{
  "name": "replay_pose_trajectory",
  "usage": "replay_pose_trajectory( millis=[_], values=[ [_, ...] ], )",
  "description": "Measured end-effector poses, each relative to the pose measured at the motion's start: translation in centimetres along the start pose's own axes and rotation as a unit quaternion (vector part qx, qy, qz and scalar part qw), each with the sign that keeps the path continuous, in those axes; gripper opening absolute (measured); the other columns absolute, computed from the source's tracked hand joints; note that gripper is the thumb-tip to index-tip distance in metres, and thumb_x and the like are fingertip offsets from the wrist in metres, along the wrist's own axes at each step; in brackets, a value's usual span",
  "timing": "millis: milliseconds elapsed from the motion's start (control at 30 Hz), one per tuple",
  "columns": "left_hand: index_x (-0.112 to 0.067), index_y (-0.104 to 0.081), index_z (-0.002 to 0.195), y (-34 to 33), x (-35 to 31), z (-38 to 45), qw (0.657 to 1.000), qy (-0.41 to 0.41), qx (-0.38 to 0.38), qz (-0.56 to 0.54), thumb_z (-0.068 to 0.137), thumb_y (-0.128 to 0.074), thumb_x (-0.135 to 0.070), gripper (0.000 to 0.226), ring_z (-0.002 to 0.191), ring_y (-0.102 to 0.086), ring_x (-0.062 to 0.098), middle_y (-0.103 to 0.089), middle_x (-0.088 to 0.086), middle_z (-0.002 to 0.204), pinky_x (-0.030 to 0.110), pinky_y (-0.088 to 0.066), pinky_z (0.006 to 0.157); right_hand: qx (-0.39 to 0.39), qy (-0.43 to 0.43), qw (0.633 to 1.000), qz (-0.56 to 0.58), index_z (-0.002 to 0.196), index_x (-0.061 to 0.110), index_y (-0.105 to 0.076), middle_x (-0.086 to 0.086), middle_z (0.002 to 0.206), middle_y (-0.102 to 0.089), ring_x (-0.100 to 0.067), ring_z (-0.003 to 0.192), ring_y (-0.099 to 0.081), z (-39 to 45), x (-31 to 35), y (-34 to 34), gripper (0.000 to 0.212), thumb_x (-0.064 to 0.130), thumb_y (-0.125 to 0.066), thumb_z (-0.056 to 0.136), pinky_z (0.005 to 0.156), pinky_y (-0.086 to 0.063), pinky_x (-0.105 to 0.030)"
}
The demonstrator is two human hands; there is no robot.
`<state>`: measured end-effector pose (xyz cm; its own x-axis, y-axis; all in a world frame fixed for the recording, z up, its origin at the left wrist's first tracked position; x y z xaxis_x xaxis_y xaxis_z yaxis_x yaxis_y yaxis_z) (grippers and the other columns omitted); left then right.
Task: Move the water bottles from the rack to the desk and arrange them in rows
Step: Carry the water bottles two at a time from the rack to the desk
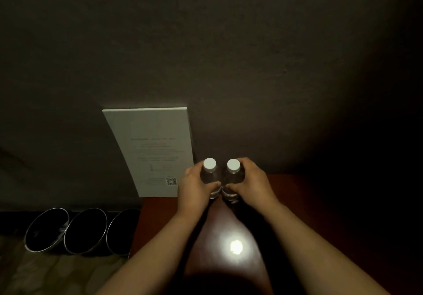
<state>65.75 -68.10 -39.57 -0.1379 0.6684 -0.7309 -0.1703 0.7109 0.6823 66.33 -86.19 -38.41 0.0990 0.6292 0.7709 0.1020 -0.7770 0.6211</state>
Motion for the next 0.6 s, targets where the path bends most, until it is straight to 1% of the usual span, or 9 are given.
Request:
replay_pose_trajectory(
  millis=[67, 167, 233, 300, 367, 433, 500, 567, 600],
  values=[
    [-0.023, -0.065, 0.12, 0.0, -0.1, -0.1, 1.0, -0.003, 0.001, -0.004, 0.059, -0.091, -0.022, 0.067, 0.1, -0.062, 0.018, -0.067, 0.001, 0.11, 0.025, -0.047, 0.084, 0.002, 0.0, 1.0, -0.001, 0.118, 0.023, -0.057, 0.0, 0.121, -0.061, -0.018, 0.108, -0.06, -0.2, -0.1, 0.0, 0.057, 0.018, -0.082, 0.067, 0.087, -0.046, -0.025],
    [-0.022, -0.064, 0.122, 0.0, -0.2, -0.4, 1.0, -0.005, 0.002, -0.005, 0.06, -0.091, -0.021, 0.068, 0.104, -0.061, 0.019, -0.066, 0.002, 0.114, 0.029, -0.049, 0.088, 0.004, -0.001, 1.0, -0.006, 0.123, 0.022, -0.055, 0.0, 0.125, -0.059, -0.018, 0.112, -0.059, -0.5, -0.2, -0.2, 0.061, 0.017, -0.083, 0.068, 0.085, -0.04, -0.02],
    [-0.024, -0.063, 0.122, 0.0, 0.0, -0.5, 1.0, -0.004, 0.013, 0.0, 0.059, -0.091, -0.022, 0.069, 0.106, -0.061, 0.018, -0.066, 0.001, 0.115, 0.028, -0.048, 0.089, 0.003, -0.005, 1.0, -0.008, 0.126, 0.021, -0.054, -0.001, 0.128, -0.058, -0.019, 0.115, -0.058, -0.6, 0.0, -0.3, 0.065, 0.018, -0.083, 0.068, 0.085, -0.037, -0.017],
    [-0.025, -0.061, 0.123, 0.0, 0.1, -0.4, 0.999, 0.003, 0.04, 0.01, 0.058, -0.09, -0.025, 0.07, 0.109, -0.06, 0.018, -0.065, -0.001, 0.117, 0.024, -0.046, 0.087, -0.003, -0.006, 1.0, -0.006, 0.132, 0.019, -0.052, -0.004, 0.132, -0.056, -0.02, 0.119, -0.055, -0.8, 0.1, -0.4, 0.073, 0.019, -0.084, 0.066, 0.087, -0.036, -0.017],
    [-0.025, -0.055, 0.131, 0.4, -0.3, -0.2, 0.998, 0.012, 0.065, 0.018, 0.058, -0.089, -0.027, 0.081, 0.115, -0.059, 0.021, -0.062, 0.0, 0.125, 0.027, -0.046, 0.091, -0.014, -0.007, 1.0, -0.008, 0.139, 0.018, -0.047, -0.007, 0.138, -0.051, -0.022, 0.126, -0.05, -1.1, 0.3, -0.2, 0.086, 0.021, -0.086, 0.063, 0.096, -0.035, -0.018],
    [-0.021, -0.046, 0.142, 1.2, -0.9, -0.2, 0.996, 0.022, 0.076, 0.026, 0.06, -0.09, -0.027, 0.094, 0.123, -0.054, 0.023, -0.056, 0.004, 0.136, 0.03, -0.044, 0.099, -0.032, -0.008, 0.999, -0.016, 0.145, 0.019, -0.04, -0.008, 0.142, -0.046, -0.023, 0.131, -0.045, -1.6, 0.8, 0.5, 0.097, 0.023, -0.087, 0.061, 0.104, -0.035, -0.025],
    [-0.018, -0.039, 0.146, 2.4, -1.5, -0.3, 0.996, 0.022, 0.077, 0.034, 0.062, -0.09, -0.026, 0.099, 0.127, -0.05, 0.023, -0.051, 0.006, 0.141, 0.029, -0.039, 0.103, -0.059, -0.001, 0.998, -0.027, 0.147, 0.022, -0.037, -0.007, 0.145, -0.043, -0.023, 0.134, -0.041, -2.3, 1.7, 1.6, 0.099, 0.024, -0.087, 0.061, 0.109, -0.035, -0.031],
    [-0.018, -0.038, 0.147, 3.9, -2.0, -0.7, 0.996, 0.019, 0.076, 0.04, 0.064, -0.09, -0.027, 0.098, 0.126, -0.05, 0.021, -0.051, 0.005, 0.14, 0.027, -0.039, 0.101, -0.085, 0.013, 0.995, -0.041, 0.147, 0.023, -0.037, -0.005, 0.146, -0.041, -0.022, 0.137, -0.036, -3.2, 3.0, 2.9, 0.097, 0.024, -0.087, 0.063, 0.111, -0.034, -0.033],
    [-0.02, -0.039, 0.146, 4.7, -2.2, -1.0, 0.996, 0.019, 0.072, 0.042, 0.065, -0.09, -0.028, 0.096, 0.126, -0.05, 0.02, -0.051, 0.005, 0.139, 0.028, -0.04, 0.101, -0.095, 0.021, 0.994, -0.047, 0.146, 0.024, -0.038, -0.004, 0.147, -0.041, -0.021, 0.138, -0.035, -3.8, 3.7, 3.5, 0.095, 0.025, -0.087, 0.065, 0.111, -0.033, -0.032]
  ],
)
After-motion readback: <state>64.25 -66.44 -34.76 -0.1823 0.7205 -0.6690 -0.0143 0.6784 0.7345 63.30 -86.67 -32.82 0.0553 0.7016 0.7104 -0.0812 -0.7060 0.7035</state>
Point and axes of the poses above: each hand's wrist, its own z-axis towards the middle knuckle, its own y-axis out of the back of the hand, x = y × z, the point moved 8 cm from there along z, towards the middle knuckle
